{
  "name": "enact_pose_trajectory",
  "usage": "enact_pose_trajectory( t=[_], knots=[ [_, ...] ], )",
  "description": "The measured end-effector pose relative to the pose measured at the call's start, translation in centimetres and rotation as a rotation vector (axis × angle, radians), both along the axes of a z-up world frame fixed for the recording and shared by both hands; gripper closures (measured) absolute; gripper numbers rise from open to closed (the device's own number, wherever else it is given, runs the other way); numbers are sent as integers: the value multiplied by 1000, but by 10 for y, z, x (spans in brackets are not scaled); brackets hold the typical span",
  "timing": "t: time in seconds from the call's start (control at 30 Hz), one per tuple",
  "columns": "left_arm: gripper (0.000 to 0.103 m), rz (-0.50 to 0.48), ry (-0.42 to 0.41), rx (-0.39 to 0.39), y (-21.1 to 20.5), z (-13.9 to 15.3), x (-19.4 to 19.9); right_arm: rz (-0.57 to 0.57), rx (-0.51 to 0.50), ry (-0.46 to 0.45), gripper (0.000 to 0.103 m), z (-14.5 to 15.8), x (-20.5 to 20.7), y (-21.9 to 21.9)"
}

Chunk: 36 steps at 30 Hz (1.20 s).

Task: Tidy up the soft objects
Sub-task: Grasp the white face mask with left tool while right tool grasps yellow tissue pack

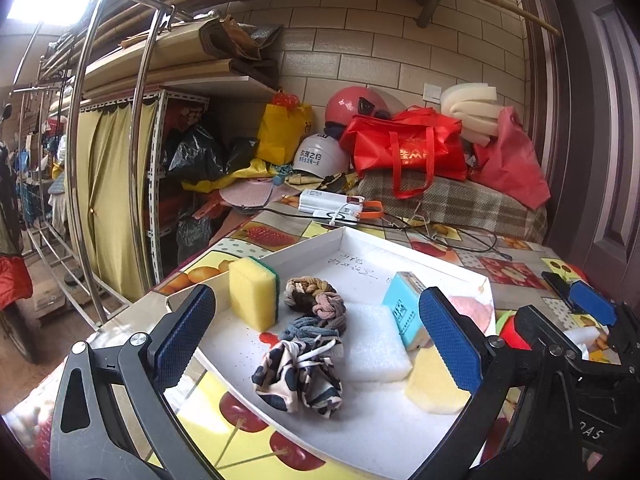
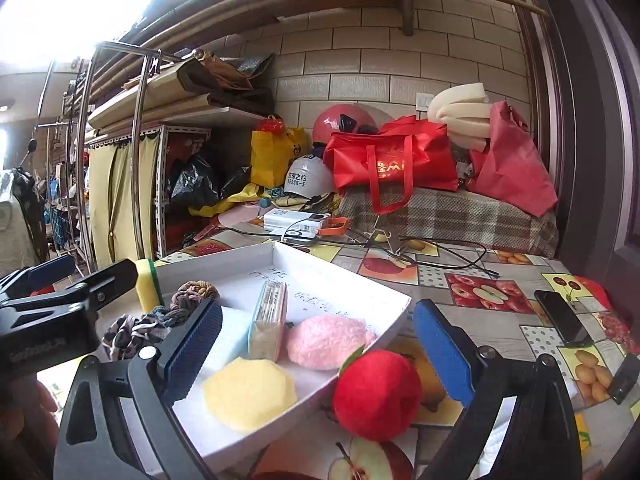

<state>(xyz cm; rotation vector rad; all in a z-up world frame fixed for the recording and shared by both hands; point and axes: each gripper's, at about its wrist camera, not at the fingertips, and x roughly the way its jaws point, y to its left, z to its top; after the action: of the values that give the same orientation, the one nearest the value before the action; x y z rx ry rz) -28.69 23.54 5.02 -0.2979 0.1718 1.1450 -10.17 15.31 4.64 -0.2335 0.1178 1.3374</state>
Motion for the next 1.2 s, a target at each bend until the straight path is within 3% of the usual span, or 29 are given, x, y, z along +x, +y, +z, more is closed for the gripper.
enact_pose_trajectory(
  t=[0.13, 0.23, 0.43, 0.57, 0.67, 0.93, 1.07, 1.1, 1.2],
  knots=[
    [0, -107, -5, 20, -23, 2, 15, -14, -34, 33, 6, -3, 22, -29],
    [0, -226, -9, -14, -38, 1, 36, -71, -44, 73, 6, -3, 54, -53],
    [0, -401, 82, -10, -72, 1, 86, -197, -58, 170, 6, -3, 127, -107],
    [0, -516, 152, -39, -87, -3, 120, -243, -182, 204, 6, -12, 163, -120],
    [0, -598, 203, -111, -89, -8, 147, -219, -292, 230, 6, -22, 173, -117],
    [0, -636, 246, -160, -95, -15, 165, -143, -549, 127, 7, -51, 150, -67],
    [0, -637, 288, -183, -94, -19, 172, -137, -582, 176, 19, -56, 159, -51],
    [0, -641, 307, -190, -94, -20, 176, -132, -575, 200, 30, -56, 163, -53],
    [0, -667, 336, -214, -93, -25, 190, -137, -540, 263, 30, -54, 175, -66]
  ],
)
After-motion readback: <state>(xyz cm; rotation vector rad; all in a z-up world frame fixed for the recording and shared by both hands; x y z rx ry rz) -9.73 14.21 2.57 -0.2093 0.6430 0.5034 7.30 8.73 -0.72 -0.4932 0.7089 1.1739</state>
